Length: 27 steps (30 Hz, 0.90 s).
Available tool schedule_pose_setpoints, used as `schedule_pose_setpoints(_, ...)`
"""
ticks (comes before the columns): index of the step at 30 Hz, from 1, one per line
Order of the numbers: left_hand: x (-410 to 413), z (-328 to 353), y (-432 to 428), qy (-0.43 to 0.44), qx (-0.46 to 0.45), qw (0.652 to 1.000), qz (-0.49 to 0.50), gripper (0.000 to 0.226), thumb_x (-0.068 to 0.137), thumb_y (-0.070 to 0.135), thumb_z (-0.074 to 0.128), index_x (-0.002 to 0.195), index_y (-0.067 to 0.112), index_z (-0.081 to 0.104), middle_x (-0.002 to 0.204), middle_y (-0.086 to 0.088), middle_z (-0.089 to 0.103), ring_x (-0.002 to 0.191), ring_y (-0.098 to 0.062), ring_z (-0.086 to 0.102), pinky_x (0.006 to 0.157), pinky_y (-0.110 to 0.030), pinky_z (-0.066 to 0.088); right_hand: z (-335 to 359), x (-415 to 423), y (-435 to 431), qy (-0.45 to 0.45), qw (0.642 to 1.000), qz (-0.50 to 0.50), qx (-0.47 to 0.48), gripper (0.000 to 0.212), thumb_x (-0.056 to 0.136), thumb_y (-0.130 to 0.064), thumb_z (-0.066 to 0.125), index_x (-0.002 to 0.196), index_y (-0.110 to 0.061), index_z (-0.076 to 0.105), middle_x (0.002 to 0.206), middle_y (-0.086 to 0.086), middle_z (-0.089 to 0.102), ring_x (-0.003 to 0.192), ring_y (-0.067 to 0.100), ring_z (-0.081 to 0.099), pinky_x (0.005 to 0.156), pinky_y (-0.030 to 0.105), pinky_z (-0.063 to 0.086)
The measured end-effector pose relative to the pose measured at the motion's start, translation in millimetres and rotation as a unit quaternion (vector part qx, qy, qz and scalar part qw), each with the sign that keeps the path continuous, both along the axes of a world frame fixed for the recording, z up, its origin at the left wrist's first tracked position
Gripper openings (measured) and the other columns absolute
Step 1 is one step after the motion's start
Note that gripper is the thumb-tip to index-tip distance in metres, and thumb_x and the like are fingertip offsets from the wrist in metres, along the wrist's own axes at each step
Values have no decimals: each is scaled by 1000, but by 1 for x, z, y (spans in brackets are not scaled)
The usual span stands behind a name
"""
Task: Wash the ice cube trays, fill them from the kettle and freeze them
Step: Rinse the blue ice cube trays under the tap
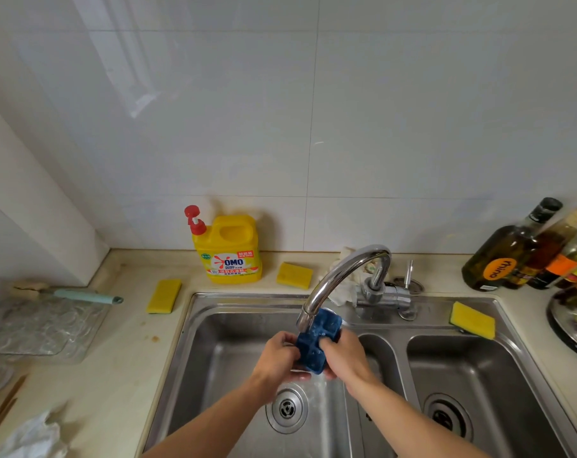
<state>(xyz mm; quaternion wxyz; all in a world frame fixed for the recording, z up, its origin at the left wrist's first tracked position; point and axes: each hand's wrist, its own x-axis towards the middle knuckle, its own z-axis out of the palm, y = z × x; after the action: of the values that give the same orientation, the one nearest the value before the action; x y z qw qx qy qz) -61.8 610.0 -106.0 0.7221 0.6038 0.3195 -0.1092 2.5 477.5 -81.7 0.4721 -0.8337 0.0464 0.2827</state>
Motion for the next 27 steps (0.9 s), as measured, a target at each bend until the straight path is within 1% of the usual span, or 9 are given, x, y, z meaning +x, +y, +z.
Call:
schedule_pose_setpoints(4,2,-1,-2,-11,78,997,-4,28,88,-13,42,105,5,57,96,-25,71,80,-34,74,63,-40,61,2,-4,7,-66,994,58,-59,22,95,-12,56,116,-11,52,109,11,69,97,30,70,84,48,59)
schedule_pose_setpoints(9,7,-2,10,-24,180,983,28,26,94,-3,47,100,15,64,96,-12,72,85,-25,72,66,-35,62,6,-3,-3,-184,973,104,-92,57,93,-28,68,140,-28,35,126,-11,49,110,16,62,79,30,46)
schedule_pose_setpoints(12,6,-3,20,-24,171,985,18,28,96,-1,45,99,15,67,94,-10,72,85,-24,71,59,-28,58,6,10,-3,-44,996,74,12,35,95,-20,64,127,-24,51,120,-2,63,104,15,64,84,38,58)
schedule_pose_setpoints(14,7,-2,24,-31,179,983,-4,33,96,-1,44,97,20,70,92,-5,73,84,-19,70,63,-24,57,6,17,-5,61,995,31,79,28,97,-10,58,124,-17,59,109,9,72,93,23,73,73,37,62)
schedule_pose_setpoints(16,9,-1,25,-35,179,983,-9,36,95,-1,44,96,23,71,93,-3,73,88,-18,70,73,-29,59,5,19,-6,76,993,27,85,23,97,-2,51,115,-10,64,93,17,76,73,25,74,62,33,59)
schedule_pose_setpoints(20,9,-7,18,7,57,995,76,24,98,4,49,108,17,66,104,-12,72,93,-27,69,65,-34,58,3,16,1,34,998,24,47,21,94,4,46,102,-6,63,81,20,73,55,21,67,55,33,56)
schedule_pose_setpoints(23,2,-11,10,11,-103,986,129,24,98,5,48,118,7,62,113,-23,70,106,-36,67,85,-46,58,1,18,-1,35,998,6,50,14,94,1,51,101,-5,62,75,18,72,54,20,66,57,32,56)
schedule_pose_setpoints(25,-2,-14,6,-6,-137,982,130,34,92,-5,44,121,2,60,115,-26,70,109,-38,66,92,-46,57,0,19,-3,38,998,-10,56,12,94,1,54,101,-4,62,73,18,72,53,22,65,57,33,57)
schedule_pose_setpoints(27,-3,-17,2,-4,-141,983,118,37,92,-11,40,122,0,59,111,-24,72,105,-36,67,85,-41,59,1,16,-1,38,997,-9,64,14,93,1,55,102,-6,62,77,19,73,55,22,68,58,34,58)
